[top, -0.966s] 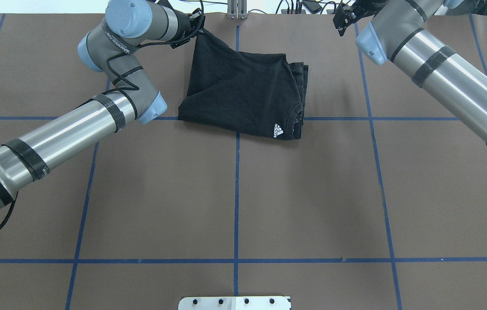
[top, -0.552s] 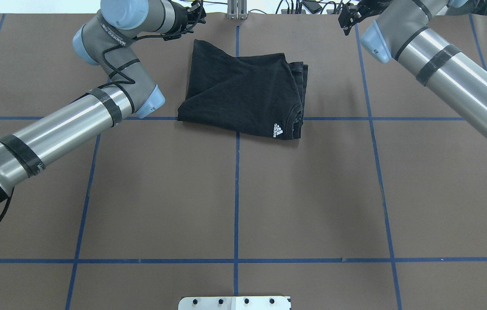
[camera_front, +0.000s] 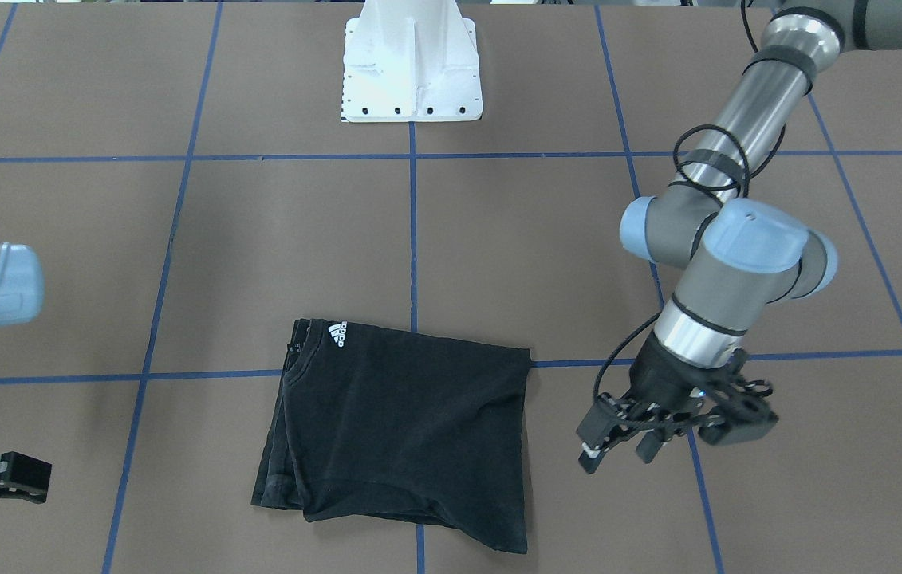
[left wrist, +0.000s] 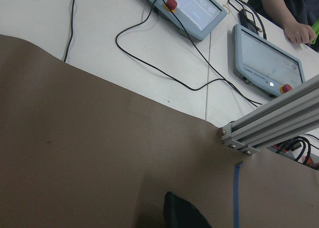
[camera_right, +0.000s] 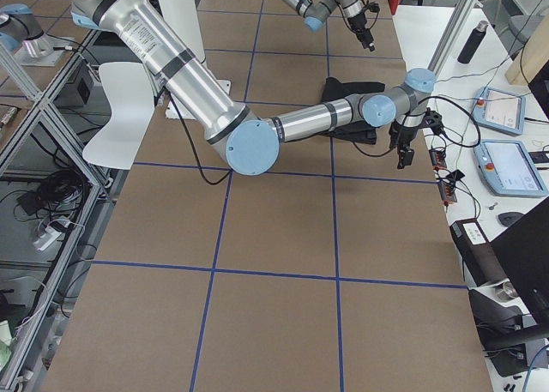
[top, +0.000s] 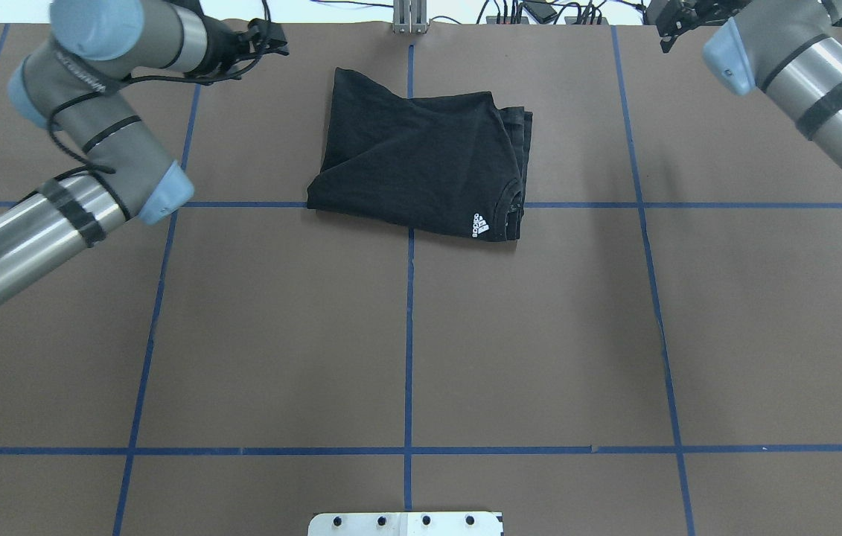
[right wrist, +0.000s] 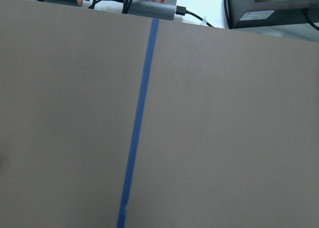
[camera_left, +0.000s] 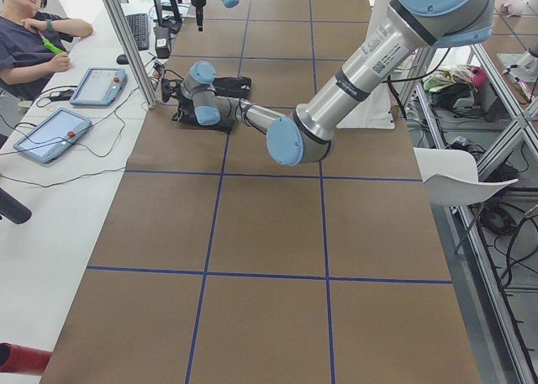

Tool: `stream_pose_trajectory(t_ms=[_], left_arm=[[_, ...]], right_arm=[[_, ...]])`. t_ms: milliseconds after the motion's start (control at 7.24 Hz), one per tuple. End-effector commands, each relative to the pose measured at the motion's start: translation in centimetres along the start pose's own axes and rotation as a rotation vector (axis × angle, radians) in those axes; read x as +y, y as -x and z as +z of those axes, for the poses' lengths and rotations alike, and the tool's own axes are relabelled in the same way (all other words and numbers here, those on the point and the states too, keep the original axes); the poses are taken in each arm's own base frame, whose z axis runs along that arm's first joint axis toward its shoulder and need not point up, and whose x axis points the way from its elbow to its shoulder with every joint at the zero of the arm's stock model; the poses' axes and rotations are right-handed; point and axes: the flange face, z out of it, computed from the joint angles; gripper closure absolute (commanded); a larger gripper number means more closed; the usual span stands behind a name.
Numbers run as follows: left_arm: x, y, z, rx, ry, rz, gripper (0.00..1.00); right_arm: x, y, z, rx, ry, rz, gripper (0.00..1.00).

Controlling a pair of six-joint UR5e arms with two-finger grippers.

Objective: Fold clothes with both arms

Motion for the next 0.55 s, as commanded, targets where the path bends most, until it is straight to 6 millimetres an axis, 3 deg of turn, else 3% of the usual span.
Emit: stream_pose_trajectory(t_ms=[0,276,414], left_arm=[[1.5,7.0,-7.7,-0.114,0.017,0.159,0.0],[2.5,14.5,-15.7,-0.215,0.034,0.382,0.0],[3.7,18.1,-18.4,-0.244,0.065,0.507,0.0]], right_arm=[[8.2,-7.3,0.1,-0.002,-0.011,0.015,0.0],[16.5,-11.8,-1.1,0.004,-0.022,0.038,0.0],[19.8,-14.0,-1.9,-0.009,-0.021,0.063,0.0]])
